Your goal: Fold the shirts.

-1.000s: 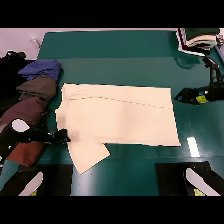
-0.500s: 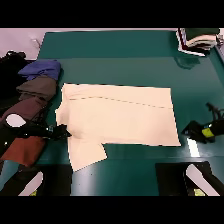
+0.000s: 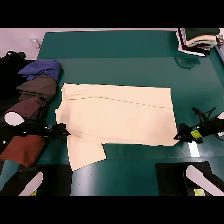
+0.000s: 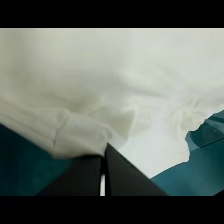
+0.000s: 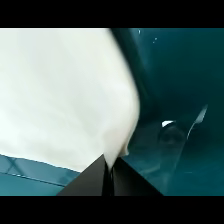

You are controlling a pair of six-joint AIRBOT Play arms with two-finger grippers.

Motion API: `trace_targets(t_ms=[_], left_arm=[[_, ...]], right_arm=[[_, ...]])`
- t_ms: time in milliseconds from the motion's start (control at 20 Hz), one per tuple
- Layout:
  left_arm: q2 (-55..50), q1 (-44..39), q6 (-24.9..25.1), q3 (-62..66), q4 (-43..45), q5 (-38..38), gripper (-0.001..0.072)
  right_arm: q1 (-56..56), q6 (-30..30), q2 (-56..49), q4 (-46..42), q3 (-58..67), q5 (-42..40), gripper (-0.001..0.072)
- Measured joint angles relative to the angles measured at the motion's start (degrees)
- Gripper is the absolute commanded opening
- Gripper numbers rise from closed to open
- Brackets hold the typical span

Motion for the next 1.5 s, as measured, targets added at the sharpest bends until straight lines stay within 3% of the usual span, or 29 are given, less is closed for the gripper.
trace_targets(t_ms=[450,600,800,1200,1250,1300,1350,1450,1500], left_arm=[[15.3,0.0,-6.1,3.2,3.6,-15.1,0.0018],[15.7,0.0,-6.8,6.1,3.8,-15.3,0.0018],[6.4,0.0,-4.2,12.8,4.1,-8.0,0.0019],[-27.6,0.0,3.4,35.9,1.6,4.0,0.0026],[-30.7,0.0,4.0,38.0,0.8,4.7,0.0259],[-33.5,0.0,4.3,40.0,-0.2,5.4,0.0515],[-35.5,0.0,4.5,41.4,-1.0,5.8,0.0536],[-37.9,0.0,4.5,43.9,-2.7,6.9,0.0535],[-38.7,0.0,4.4,45.0,-3.1,6.8,0.0490]], right_arm=[[3.3,0.2,16.5,-10.4,8.1,10.7,0.0013],[4.1,0.7,17.2,-11.6,11.5,11.4,0.0013],[8.5,2.2,10.1,-11.8,17.1,7.1,0.0013],[16.4,6.0,-12.9,-11.9,34.9,-1.1,0.0020],[16.7,6.1,-15.3,-11.9,37.0,-1.5,0.0152],[16.9,6.2,-17.6,-11.6,39.1,-1.9,0.0336],[16.8,6.2,-19.5,-10.8,40.8,-2.3,0.0390],[15.8,5.2,-22.2,-7.0,43.2,-3.2,0.0425],[14.7,4.2,-23.1,-5.2,43.7,-3.4,0.0459]])
